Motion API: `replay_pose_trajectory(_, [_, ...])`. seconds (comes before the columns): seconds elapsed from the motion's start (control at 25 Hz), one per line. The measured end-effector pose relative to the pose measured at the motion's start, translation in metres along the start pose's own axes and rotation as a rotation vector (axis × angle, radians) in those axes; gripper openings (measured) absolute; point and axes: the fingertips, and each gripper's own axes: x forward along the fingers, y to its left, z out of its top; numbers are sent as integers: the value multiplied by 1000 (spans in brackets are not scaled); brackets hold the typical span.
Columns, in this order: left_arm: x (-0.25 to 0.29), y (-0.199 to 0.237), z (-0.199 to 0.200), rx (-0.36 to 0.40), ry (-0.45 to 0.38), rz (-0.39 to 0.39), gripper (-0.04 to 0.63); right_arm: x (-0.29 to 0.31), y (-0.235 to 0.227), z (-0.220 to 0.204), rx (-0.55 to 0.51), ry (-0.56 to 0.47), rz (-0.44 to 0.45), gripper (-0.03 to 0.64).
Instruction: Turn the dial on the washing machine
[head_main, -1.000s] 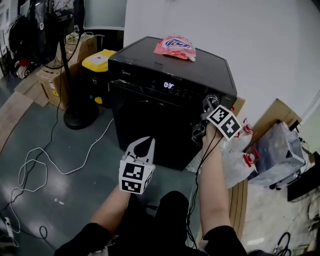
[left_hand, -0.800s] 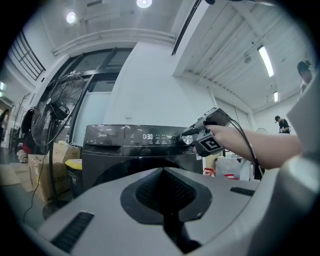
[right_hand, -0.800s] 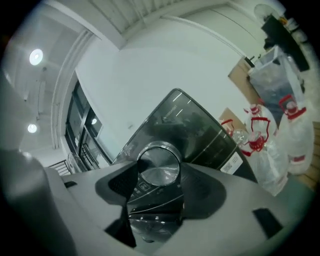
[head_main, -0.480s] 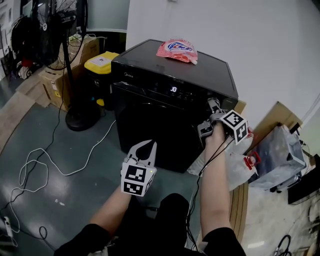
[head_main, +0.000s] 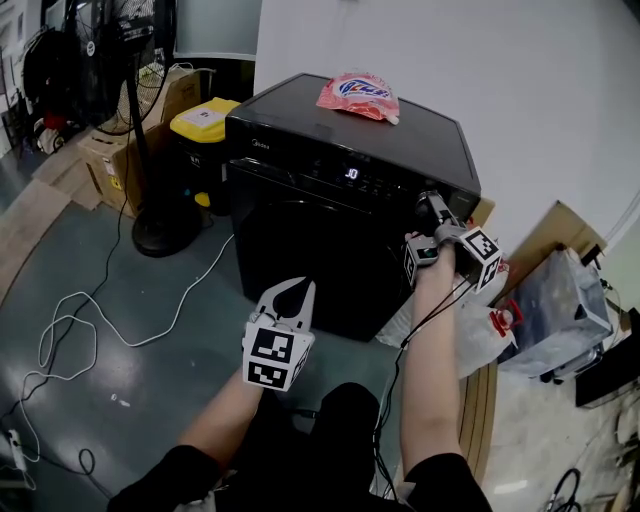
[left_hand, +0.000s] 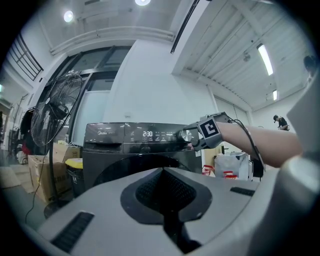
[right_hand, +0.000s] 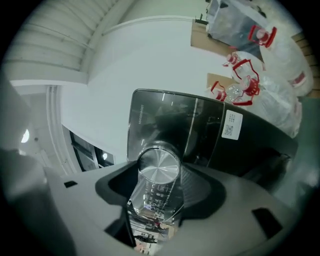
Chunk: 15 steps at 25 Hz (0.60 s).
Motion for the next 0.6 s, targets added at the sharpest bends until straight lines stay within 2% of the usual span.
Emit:
replay_pose_trajectory(0.12, [0, 0, 0, 2, -3, -1, 6, 0, 1, -1, 70, -1, 34, 269])
replay_pose_trajectory(0.36, [0, -1, -6, 3, 17, -7, 6, 0, 1, -3, 283, 4, 132, 270])
replay_pose_trajectory(0.6, [4, -5, -6, 10, 9, -12, 6, 1, 0, -4, 339, 13, 154, 270])
